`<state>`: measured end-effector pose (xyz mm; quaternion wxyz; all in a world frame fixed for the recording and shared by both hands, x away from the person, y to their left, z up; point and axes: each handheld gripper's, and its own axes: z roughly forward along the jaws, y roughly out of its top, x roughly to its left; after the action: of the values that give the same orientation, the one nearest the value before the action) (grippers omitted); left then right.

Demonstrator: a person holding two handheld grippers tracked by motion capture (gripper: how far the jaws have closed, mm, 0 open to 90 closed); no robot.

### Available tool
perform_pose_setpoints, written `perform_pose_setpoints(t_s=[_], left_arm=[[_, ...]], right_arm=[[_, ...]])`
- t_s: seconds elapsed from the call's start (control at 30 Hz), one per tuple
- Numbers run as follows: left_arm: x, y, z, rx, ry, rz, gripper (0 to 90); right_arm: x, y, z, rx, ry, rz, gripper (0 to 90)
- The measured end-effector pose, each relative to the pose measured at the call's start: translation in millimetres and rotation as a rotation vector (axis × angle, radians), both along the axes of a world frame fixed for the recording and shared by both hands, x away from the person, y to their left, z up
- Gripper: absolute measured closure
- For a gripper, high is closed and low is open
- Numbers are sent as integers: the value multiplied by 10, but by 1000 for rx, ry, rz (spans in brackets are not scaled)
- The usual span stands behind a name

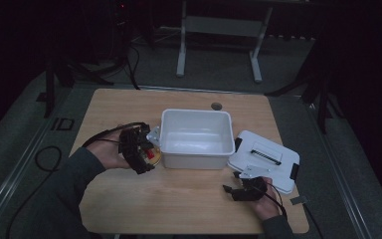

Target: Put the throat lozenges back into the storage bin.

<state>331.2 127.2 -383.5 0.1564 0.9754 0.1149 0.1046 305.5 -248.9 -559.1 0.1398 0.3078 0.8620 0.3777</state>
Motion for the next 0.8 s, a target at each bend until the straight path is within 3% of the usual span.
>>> perform_pose_setpoints(t_s=[0.47,0.8], left_arm=[[116,-136,128,18,-21,-11,202],[238,-223,162,3,-2,0,203]], right_arm=[[0,0,0,0,0,0,304],[0,0,0,0,0,0,304]])
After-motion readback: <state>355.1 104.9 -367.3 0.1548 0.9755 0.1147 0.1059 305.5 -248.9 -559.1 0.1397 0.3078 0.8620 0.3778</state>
